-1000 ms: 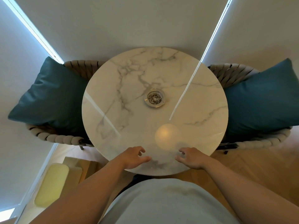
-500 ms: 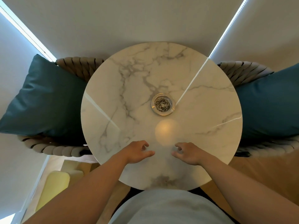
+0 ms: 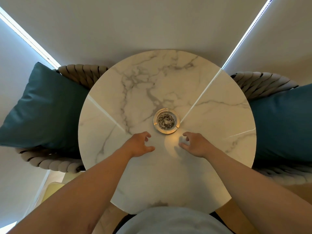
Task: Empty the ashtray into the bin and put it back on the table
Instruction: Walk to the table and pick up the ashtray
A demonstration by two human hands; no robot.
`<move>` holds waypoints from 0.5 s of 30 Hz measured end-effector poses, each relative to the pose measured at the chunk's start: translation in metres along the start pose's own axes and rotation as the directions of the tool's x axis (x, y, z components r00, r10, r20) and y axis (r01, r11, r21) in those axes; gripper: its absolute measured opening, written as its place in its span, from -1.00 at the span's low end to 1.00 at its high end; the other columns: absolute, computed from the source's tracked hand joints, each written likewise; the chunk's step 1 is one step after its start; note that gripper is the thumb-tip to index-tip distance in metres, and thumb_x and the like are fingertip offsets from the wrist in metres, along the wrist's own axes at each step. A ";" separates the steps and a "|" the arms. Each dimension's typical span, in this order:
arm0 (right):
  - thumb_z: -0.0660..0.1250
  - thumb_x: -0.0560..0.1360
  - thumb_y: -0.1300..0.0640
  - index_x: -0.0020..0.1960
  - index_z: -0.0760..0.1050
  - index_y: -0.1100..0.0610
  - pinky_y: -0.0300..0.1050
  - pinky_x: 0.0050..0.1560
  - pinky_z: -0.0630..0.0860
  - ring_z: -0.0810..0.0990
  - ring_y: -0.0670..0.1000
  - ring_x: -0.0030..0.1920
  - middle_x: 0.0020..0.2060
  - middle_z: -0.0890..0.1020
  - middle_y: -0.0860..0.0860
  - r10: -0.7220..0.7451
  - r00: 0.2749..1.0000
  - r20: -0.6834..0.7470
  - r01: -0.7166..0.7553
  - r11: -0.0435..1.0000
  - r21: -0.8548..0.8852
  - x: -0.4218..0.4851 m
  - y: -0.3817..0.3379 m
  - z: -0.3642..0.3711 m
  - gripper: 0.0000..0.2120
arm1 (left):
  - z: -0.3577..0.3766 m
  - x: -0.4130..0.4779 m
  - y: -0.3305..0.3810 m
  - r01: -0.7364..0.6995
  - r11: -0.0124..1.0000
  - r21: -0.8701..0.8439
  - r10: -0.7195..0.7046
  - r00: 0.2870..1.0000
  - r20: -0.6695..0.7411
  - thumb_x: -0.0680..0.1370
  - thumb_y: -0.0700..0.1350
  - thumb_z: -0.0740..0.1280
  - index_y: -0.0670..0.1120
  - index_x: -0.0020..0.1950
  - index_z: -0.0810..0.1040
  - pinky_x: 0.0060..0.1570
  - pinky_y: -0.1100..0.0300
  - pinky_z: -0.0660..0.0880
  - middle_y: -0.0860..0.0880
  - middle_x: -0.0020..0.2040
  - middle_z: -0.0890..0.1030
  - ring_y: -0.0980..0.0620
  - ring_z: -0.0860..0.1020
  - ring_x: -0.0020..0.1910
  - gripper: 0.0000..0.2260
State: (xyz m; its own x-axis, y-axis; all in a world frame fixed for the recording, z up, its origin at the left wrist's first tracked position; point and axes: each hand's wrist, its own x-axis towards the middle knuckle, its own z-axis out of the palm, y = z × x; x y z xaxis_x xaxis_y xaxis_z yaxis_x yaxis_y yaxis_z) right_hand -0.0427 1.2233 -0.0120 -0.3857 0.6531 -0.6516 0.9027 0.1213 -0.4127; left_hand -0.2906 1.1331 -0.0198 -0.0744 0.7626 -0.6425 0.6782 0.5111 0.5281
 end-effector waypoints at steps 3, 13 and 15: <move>0.34 0.57 -0.03 0.46 0.34 0.21 -0.03 0.28 0.42 0.49 0.18 0.33 0.32 0.54 0.19 0.001 0.999 -0.045 -0.001 1.000 -0.008 0.015 -0.004 -0.011 -0.44 | -0.009 0.020 0.009 -0.006 1.000 0.017 0.007 0.999 -0.043 0.41 0.03 0.53 -0.05 0.37 0.39 0.17 0.03 0.51 -0.05 0.17 0.55 -0.05 0.56 0.09 -0.40; 0.46 0.43 0.03 0.21 0.42 0.19 0.03 0.03 0.50 0.56 0.22 0.11 0.09 0.59 0.16 -0.034 0.994 -0.101 0.033 0.999 -0.005 0.058 -0.023 -0.023 -0.55 | -0.035 0.068 0.030 -0.004 0.996 0.092 0.008 0.999 -0.040 0.37 -0.07 0.57 -0.03 0.55 0.13 0.16 0.00 0.49 -0.09 0.17 0.59 -0.11 0.55 0.12 -0.12; 0.49 0.40 0.00 0.20 0.40 0.16 0.06 0.03 0.52 0.56 0.21 0.08 0.07 0.58 0.15 -0.033 0.995 -0.098 0.031 0.999 -0.022 0.062 -0.025 -0.023 -0.51 | -0.035 0.073 0.034 0.004 0.994 0.105 0.000 0.999 -0.034 0.36 -0.08 0.57 -0.01 0.55 0.12 0.17 -0.03 0.50 -0.09 0.15 0.59 -0.11 0.56 0.12 -0.11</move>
State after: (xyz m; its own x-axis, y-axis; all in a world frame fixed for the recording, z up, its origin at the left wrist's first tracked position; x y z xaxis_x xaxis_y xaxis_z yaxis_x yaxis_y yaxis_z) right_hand -0.0854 1.2783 -0.0274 -0.3950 0.7187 -0.5722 0.8942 0.1582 -0.4187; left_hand -0.2987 1.2204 -0.0295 -0.0994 0.7754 -0.6236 0.7507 0.4698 0.4645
